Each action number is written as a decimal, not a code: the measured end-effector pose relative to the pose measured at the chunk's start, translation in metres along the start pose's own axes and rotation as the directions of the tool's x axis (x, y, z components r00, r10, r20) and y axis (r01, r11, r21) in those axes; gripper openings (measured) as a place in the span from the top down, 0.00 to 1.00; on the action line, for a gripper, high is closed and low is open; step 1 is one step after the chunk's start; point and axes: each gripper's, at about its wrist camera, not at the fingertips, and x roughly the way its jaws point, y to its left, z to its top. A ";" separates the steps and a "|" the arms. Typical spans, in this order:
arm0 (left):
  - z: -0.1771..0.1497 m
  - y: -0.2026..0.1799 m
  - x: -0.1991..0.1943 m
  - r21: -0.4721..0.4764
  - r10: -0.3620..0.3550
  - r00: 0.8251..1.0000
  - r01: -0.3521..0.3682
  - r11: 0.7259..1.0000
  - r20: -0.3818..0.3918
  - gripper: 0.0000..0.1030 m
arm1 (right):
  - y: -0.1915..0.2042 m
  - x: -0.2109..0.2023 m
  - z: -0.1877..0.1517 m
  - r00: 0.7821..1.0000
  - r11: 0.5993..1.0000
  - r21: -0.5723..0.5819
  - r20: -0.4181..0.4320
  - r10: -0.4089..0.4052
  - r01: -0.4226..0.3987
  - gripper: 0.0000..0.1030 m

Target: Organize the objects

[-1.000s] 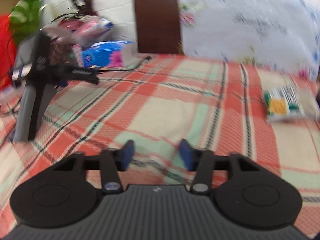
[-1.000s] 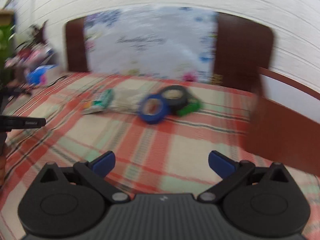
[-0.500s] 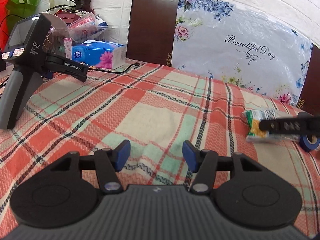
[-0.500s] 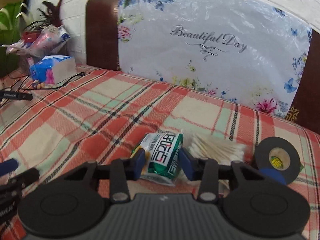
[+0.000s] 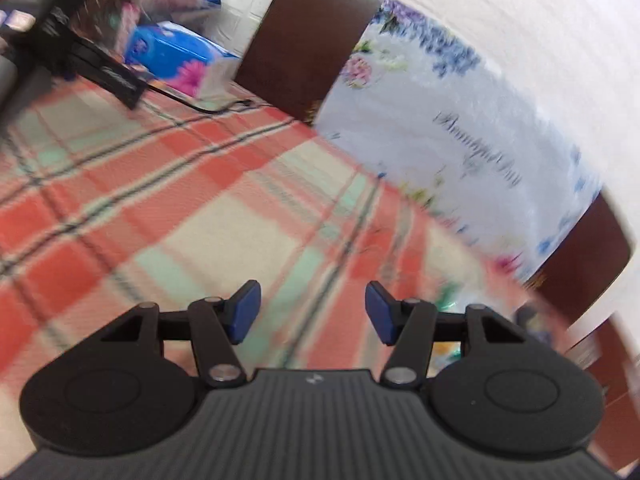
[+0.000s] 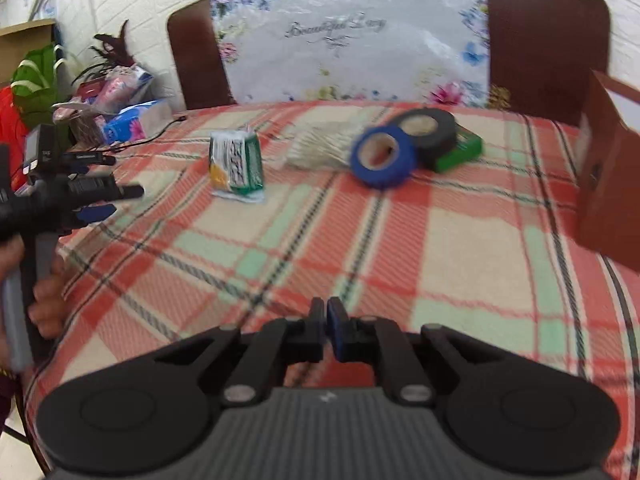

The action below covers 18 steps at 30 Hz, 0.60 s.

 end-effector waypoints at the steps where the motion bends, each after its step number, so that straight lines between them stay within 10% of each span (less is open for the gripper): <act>1: 0.007 -0.012 0.006 0.011 -0.031 0.999 0.031 0.999 -0.008 0.37 | -0.003 0.000 0.001 1.000 1.000 0.017 0.001 0.007 -0.007 0.93; 9: 0.019 -0.090 0.079 0.187 -0.012 0.979 0.050 0.981 -0.201 0.31 | -0.003 0.000 -0.005 1.000 1.000 0.029 0.013 0.007 -0.008 0.92; 14: -0.023 -0.112 0.088 0.447 0.119 0.967 -0.006 0.895 -0.226 0.23 | -0.008 0.003 -0.008 0.999 0.998 0.060 0.027 0.028 -0.030 0.91; 18: -0.041 -0.107 0.072 0.499 0.167 0.965 -0.046 0.866 -0.202 0.63 | -0.003 0.003 -0.006 0.999 0.999 0.027 0.031 0.017 -0.018 0.90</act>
